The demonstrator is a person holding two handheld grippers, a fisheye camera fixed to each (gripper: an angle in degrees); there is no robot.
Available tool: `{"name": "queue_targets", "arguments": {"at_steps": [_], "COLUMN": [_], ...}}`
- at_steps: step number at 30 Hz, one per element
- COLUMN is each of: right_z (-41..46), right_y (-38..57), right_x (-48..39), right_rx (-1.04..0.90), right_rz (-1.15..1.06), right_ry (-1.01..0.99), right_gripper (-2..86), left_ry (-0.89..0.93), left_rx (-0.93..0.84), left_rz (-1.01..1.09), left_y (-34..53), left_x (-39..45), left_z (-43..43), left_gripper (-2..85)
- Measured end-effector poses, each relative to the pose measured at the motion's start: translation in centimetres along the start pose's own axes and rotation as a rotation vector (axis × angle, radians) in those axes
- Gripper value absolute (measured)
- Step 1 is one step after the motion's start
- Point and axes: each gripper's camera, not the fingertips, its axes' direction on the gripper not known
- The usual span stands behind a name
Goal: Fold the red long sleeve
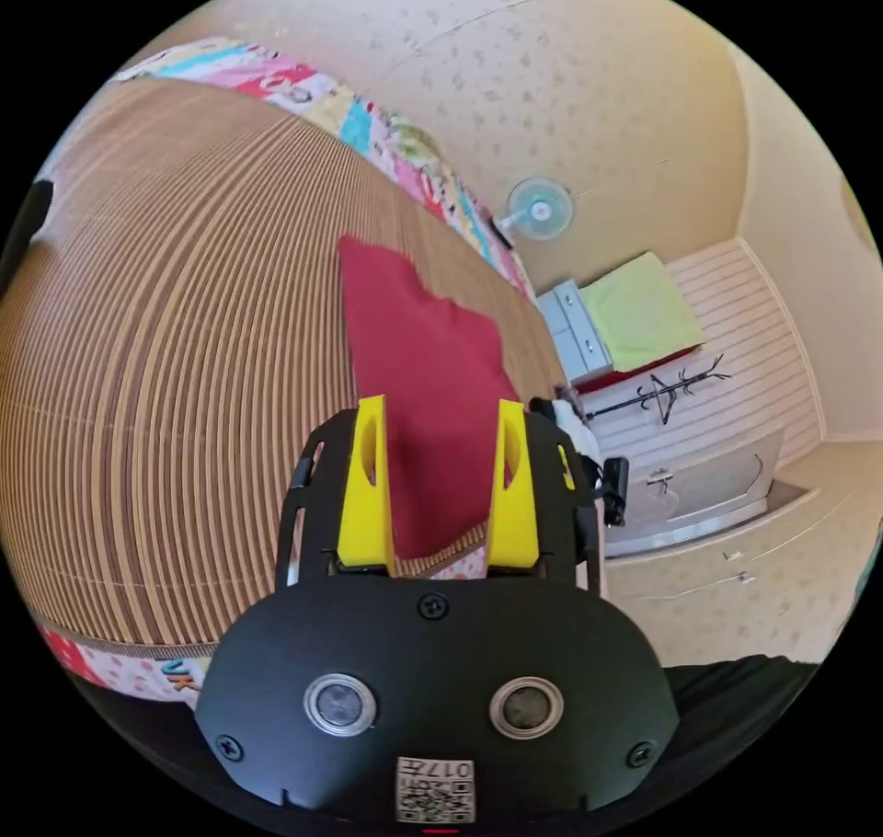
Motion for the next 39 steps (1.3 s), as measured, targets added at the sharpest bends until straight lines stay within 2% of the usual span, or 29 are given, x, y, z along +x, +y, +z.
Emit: {"name": "queue_targets", "arguments": {"at_steps": [2,3,4,8,11,15,21,23,25,27,30,35,36,37,39], "right_z": [3.6,6.2,6.9,9.8,13.2,20.3,33.8,38.2,42.2,45.4,44.3,32.3,27.9,25.4,15.2], "right_y": [-1.3,-1.6,-1.6,-1.3,-1.9,-2.0,-2.9,-2.9,-2.6,-1.7,-1.1,0.9,1.5,1.8,3.2], "right_x": [0.1,-0.1,-0.4,-5.1,-7.2,-10.5,-18.9,-21.5,-24.2,-27.3,-28.1,-23.7,-21.7,-20.5,-15.6], "right_rx": [-0.132,-0.209,-0.208,-0.187,-0.285,-0.332,-0.478,-0.539,-0.621,-0.722,-0.725,-0.532,-0.451,-0.405,-0.224], "right_rz": [-0.026,-0.039,-0.042,-0.096,-0.118,-0.147,-0.292,-0.345,-0.428,-0.547,-0.54,-0.489,-0.445,-0.417,-0.276], "right_ry": [-0.059,-0.103,-0.095,0.24,0.24,0.156,0.118,0.085,0.069,0.168,0.187,0.044,0.093,0.133,0.34], "right_gripper": [21.6,21.4,21.3,17.1,14.9,13.8,13.7,14.1,14.8,15.3,15.3,9.7,6.4,6.5,7.5], "left_ry": [-0.023,-0.031,-0.078,-0.088,-0.082,-0.178,-0.473,-0.59,-0.596,-0.502,-0.425,-0.469,-0.464,-0.454,-0.484], "left_rx": [-0.169,-0.185,-0.17,-0.167,-0.186,-0.084,0.042,0.147,0.3,0.421,0.464,0.242,0.214,0.163,0.123], "left_rz": [-0.016,-0.01,0.018,0.065,0.049,0.059,-0.021,-0.106,-0.123,-0.076,-0.08,0.046,0.066,0.1,0.116], "left_y": [0.2,0.4,0.9,2.1,2.8,4.2,7.3,9.5,12.2,14.8,17.0,16.4,16.3,16.1,16.1], "left_x": [-0.9,-0.9,-0.6,-0.5,-1.7,-3.5,-7.2,-8.1,-8.0,-7.6,-6.9,-3.0,-2.5,-1.5,-0.1], "left_z": [3.2,3.8,4.1,3.3,0.9,-5.8,-16.8,-21.3,-24.8,-27.0,-27.9,-22.7,-21.8,-20.1,-17.7], "left_gripper": [16.3,16.3,16.2,15.0,12.6,11.5,11.1,11.2,10.6,6.7,7.5,8.0,7.9,6.4,8.2]}}
